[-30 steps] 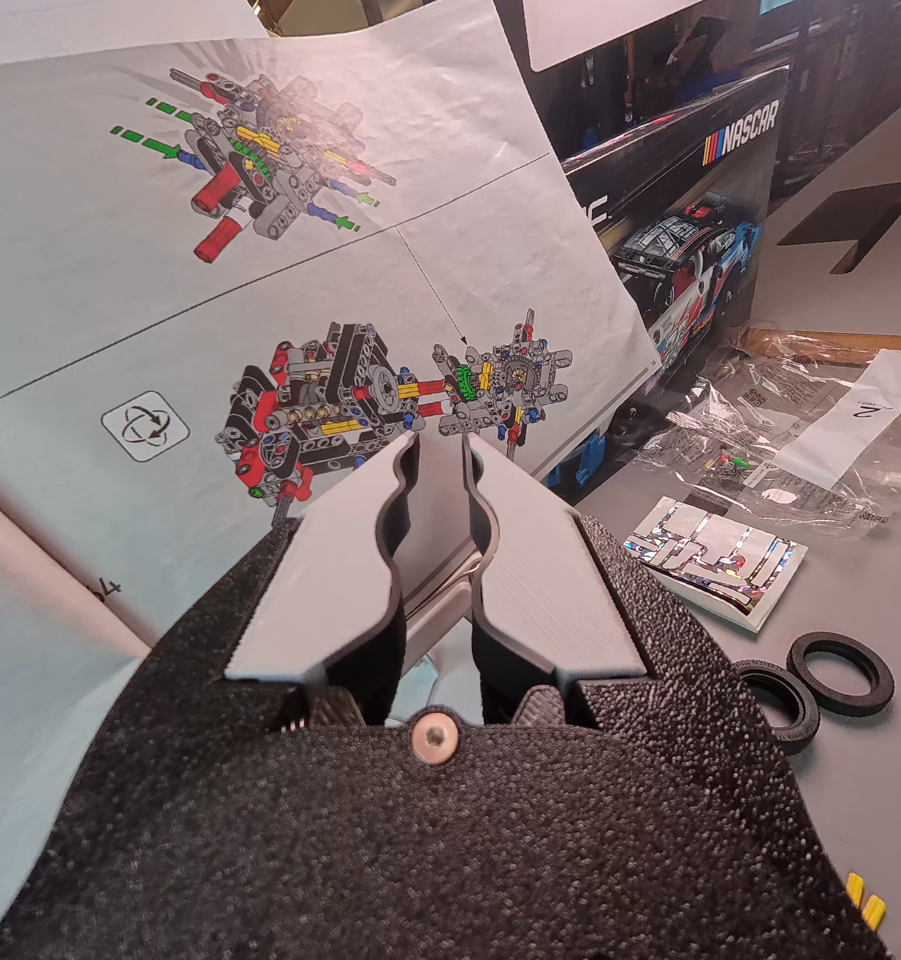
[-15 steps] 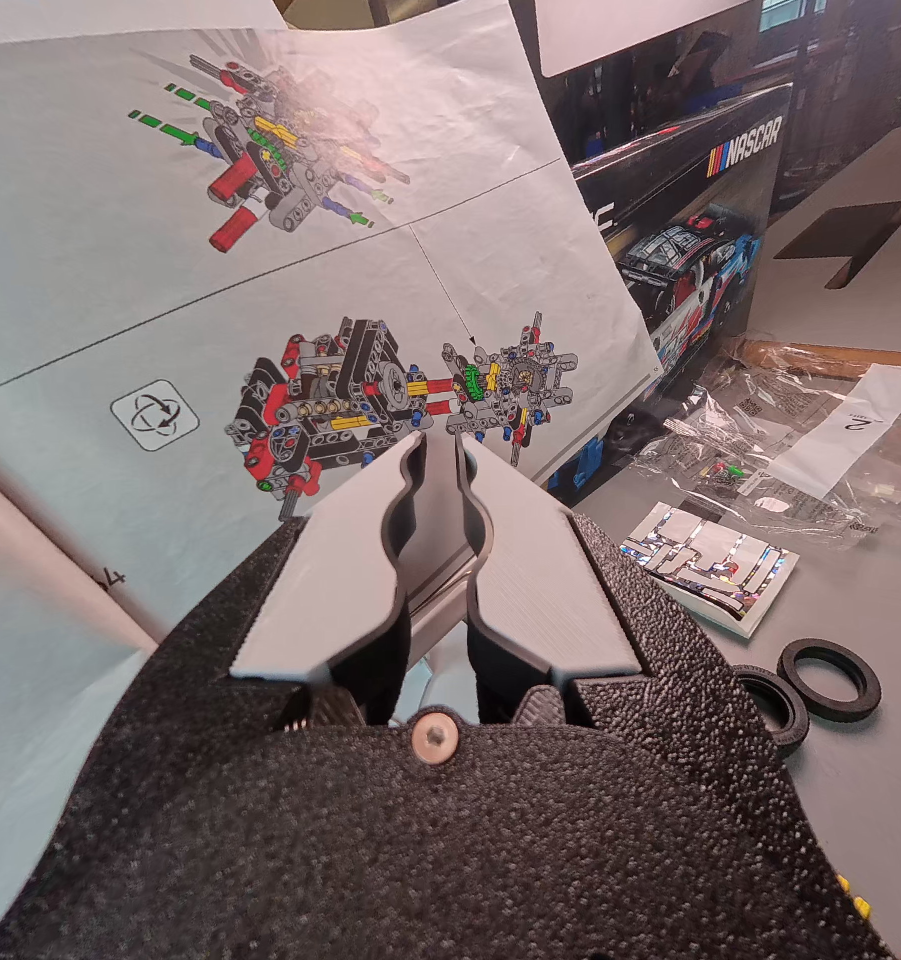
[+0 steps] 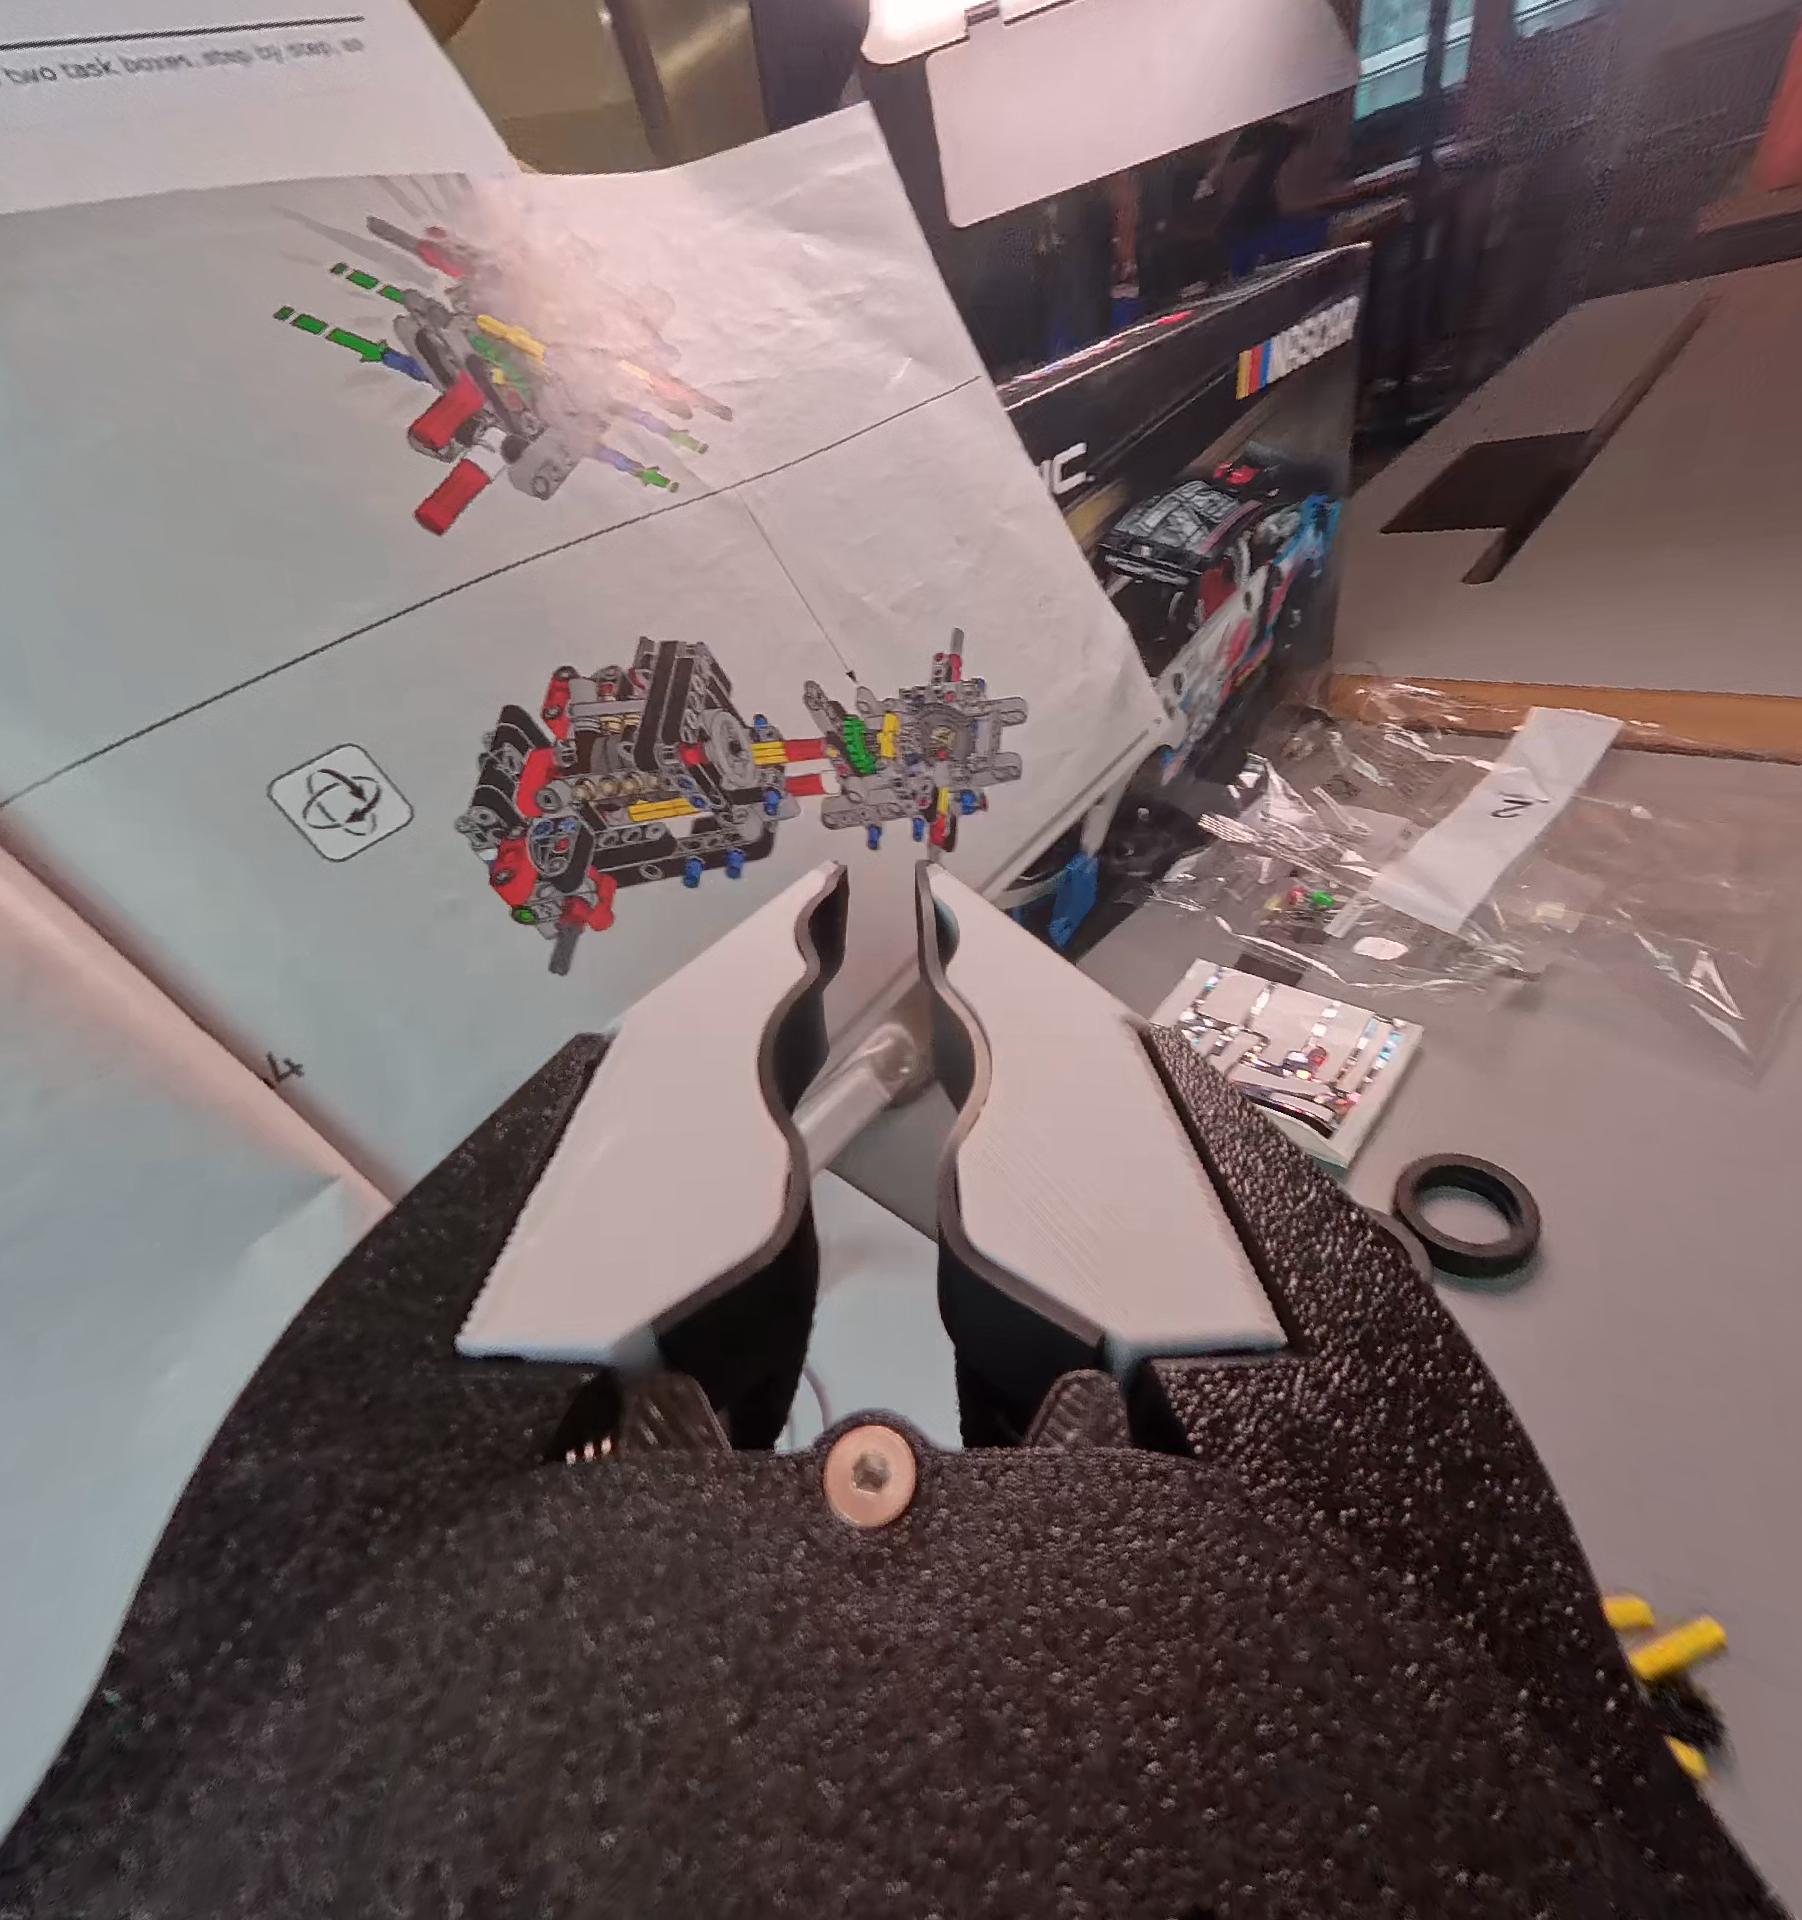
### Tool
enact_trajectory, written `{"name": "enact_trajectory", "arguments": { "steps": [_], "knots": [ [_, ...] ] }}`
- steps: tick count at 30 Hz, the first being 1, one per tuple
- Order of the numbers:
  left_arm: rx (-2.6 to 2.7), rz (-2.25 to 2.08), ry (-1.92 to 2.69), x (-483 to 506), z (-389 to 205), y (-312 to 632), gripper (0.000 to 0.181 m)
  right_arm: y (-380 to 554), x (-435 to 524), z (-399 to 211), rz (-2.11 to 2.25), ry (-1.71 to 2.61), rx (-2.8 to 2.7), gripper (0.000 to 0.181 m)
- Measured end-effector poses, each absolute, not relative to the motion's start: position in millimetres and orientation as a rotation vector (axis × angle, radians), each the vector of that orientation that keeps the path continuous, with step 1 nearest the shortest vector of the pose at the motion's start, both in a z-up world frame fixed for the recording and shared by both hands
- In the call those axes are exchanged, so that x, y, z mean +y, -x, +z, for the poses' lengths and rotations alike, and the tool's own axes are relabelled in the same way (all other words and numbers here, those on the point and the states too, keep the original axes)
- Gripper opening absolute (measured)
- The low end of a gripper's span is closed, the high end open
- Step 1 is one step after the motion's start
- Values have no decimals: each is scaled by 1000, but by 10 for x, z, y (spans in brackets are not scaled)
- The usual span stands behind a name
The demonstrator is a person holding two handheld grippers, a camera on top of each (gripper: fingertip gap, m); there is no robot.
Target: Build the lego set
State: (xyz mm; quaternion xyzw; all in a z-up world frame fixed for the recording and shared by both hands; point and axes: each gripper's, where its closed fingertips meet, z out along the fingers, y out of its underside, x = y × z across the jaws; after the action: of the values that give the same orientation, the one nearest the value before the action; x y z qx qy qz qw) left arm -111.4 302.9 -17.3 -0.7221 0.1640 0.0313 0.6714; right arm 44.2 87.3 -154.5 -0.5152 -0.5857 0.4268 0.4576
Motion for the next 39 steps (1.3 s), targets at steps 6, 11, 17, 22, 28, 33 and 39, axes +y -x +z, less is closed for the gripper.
{"name": "enact_trajectory", "arguments": {
  "steps": [6, 11, 17, 22, 28, 33, 39],
  "knots": [
    [793, -350, 1747, 1793, -531, 379, 15, -448, 848, -1570, 1054, 1274, -1468, 17],
    [1066, -445, 1944, 652, -1196, 184, 16, -437, 694, -1615, 1128, 1276, -1562, 16],
    [1261, -612, 2249, -169, -1857, -71, 20, -295, 138, -1752, 1074, 1219, -1987, 21],
    [1397, -440, 2388, -211, -2106, -80, 24, -214, -53, -2117, 716, 1125, -2338, 28],
    [1412, -457, 2453, -183, -2171, -124, 12, -168, -59, -2111, 767, 1150, -2353, 7],
    [1396, -462, 2455, -165, -2195, -151, 15, -188, -67, -2238, 712, 1133, -2360, 10],
    [1381, -473, 2456, -168, -2196, -200, 11, -177, -91, -2235, 690, 1028, -2374, 6]
  ]
}}
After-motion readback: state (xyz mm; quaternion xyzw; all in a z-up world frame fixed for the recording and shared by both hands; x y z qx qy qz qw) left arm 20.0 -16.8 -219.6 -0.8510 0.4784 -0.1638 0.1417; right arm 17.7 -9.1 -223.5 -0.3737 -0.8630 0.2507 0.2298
